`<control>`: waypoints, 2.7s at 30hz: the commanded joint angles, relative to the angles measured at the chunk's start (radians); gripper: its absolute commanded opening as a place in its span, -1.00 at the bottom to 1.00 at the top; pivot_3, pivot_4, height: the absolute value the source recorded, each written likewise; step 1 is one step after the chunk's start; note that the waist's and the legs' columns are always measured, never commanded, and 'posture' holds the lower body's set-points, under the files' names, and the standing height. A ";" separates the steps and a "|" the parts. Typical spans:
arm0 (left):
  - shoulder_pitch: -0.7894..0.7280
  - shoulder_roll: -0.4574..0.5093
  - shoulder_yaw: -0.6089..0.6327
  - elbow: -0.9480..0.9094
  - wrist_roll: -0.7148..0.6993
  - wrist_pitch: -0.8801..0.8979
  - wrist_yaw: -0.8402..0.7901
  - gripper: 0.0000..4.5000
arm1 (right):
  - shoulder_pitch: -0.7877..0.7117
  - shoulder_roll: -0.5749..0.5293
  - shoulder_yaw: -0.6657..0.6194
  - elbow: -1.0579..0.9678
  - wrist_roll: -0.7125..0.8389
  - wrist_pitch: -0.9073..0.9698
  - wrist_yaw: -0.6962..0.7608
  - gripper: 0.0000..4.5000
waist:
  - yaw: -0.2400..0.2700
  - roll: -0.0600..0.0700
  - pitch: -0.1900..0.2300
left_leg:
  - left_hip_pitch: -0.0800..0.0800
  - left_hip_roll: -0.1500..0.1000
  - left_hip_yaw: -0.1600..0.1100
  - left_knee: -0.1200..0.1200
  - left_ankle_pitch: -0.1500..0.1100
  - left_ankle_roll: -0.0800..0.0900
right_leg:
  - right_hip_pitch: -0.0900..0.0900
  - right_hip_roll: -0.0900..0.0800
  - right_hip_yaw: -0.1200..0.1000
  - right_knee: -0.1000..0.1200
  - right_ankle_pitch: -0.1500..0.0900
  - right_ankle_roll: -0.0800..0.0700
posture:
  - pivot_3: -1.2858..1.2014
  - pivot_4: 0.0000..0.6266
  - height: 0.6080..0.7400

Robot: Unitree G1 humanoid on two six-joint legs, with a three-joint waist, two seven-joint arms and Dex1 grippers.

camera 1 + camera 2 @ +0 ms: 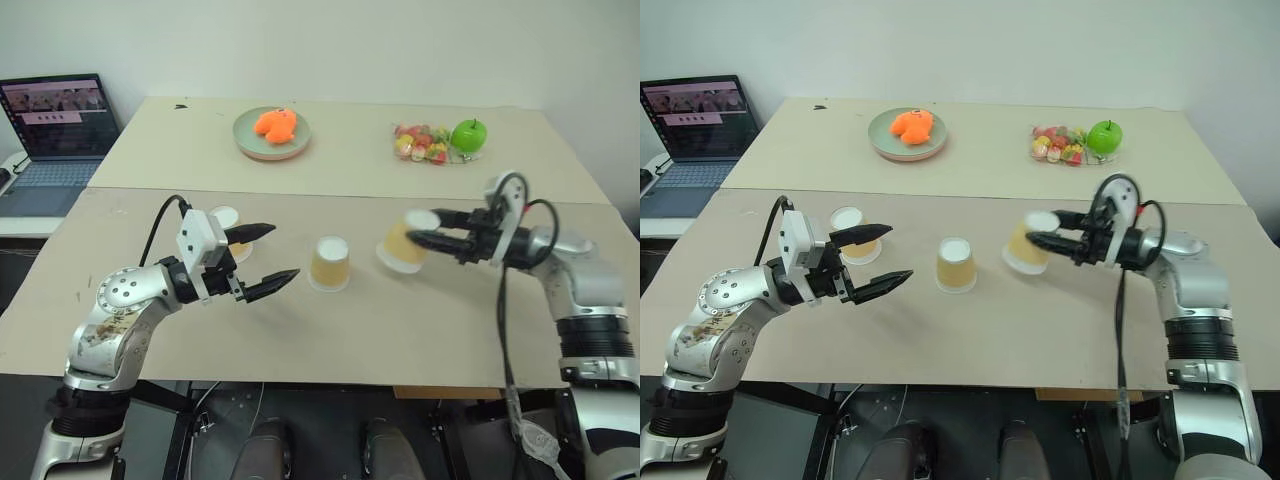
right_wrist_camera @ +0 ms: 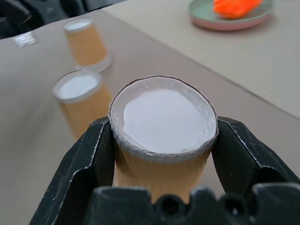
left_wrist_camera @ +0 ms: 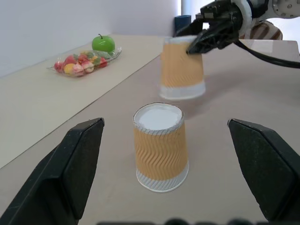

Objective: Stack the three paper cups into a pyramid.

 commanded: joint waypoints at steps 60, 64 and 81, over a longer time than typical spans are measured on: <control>0.066 -0.223 0.200 -0.107 -0.186 0.148 0.468 1.00 | 0.107 -0.096 -0.213 -0.283 0.178 0.201 0.003 0.99 | -0.008 -0.001 0.000 | 0.000 0.001 0.000 0.000 0.000 -0.001 | 0.000 -0.001 0.000 0.001 0.000 0.000 | 0.03 -0.52 0.03; 0.104 -0.252 0.211 -0.081 -0.137 0.140 0.558 1.00 | 0.129 -0.096 -0.210 -0.356 0.199 0.225 -0.031 0.99 | -0.005 -0.001 0.000 | 0.001 0.000 0.000 0.000 0.000 -0.001 | 0.000 -0.001 0.000 0.001 0.000 0.000 | 0.03 -0.52 0.03; 0.184 -0.274 0.154 -0.038 0.036 0.110 0.647 1.00 | 0.106 -0.073 -0.096 -0.528 0.244 0.250 -0.079 0.99 | 0.014 -0.001 0.000 | 0.000 0.000 -0.001 0.000 0.000 0.000 | 0.000 -0.001 0.000 0.000 0.001 -0.001 | 0.03 -0.52 0.03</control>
